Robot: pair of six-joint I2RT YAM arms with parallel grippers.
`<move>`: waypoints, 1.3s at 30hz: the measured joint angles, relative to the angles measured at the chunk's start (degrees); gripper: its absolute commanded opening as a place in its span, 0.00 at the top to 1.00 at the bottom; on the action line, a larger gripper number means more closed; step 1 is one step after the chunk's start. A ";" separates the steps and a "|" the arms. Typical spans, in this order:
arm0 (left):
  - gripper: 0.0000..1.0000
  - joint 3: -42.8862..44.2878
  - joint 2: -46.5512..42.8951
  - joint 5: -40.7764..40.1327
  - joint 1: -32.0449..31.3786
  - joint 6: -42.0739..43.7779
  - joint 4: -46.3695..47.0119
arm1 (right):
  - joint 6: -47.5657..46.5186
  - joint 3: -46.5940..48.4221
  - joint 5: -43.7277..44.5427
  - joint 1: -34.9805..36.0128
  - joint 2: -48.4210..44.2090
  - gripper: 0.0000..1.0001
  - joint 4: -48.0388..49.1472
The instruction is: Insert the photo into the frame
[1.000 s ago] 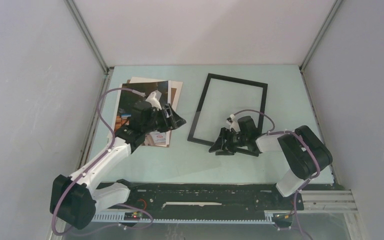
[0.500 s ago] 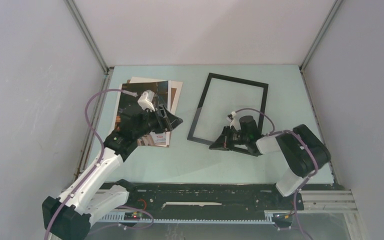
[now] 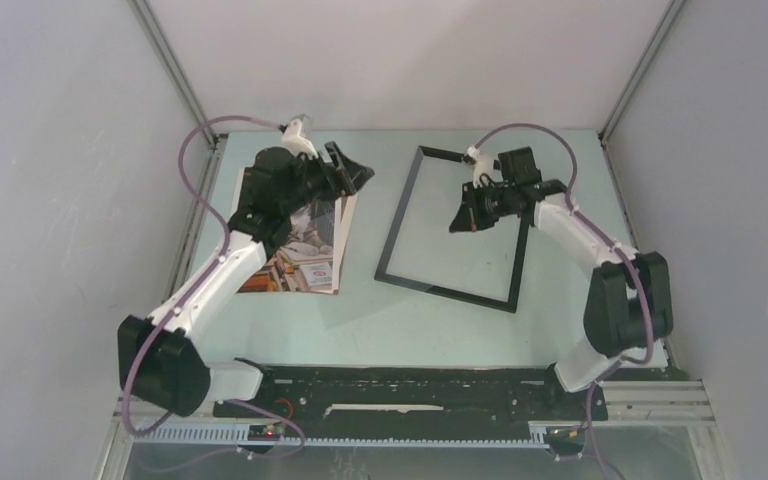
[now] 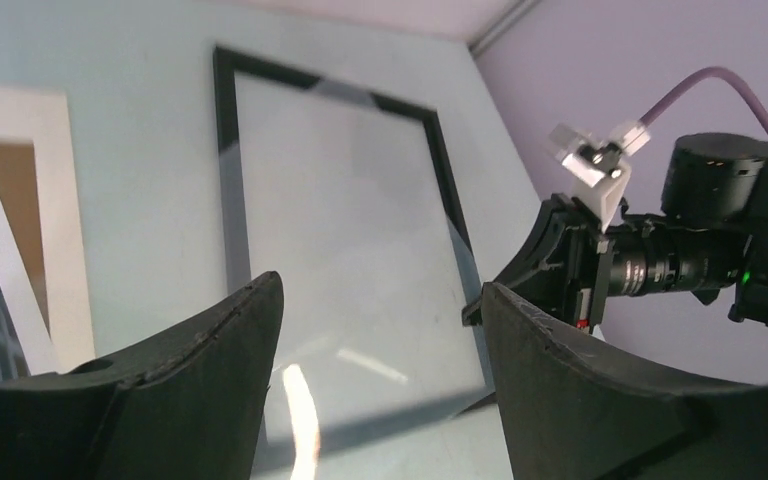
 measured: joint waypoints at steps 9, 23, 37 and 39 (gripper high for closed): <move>0.22 13.27 21.66 10.99 5.66 7.06 14.16 | -25.31 24.26 1.33 -4.13 19.37 1.00 -19.98; 0.15 24.11 40.19 36.94 10.36 -1.81 32.79 | -40.37 18.93 -10.32 -7.82 9.90 1.00 -25.46; 0.46 25.40 41.62 51.52 5.57 2.97 31.34 | -45.07 16.59 -17.75 -9.66 5.66 1.00 -27.71; 0.52 25.20 41.62 52.24 5.95 3.72 30.14 | -45.11 16.17 -17.90 -9.77 5.64 1.00 -27.67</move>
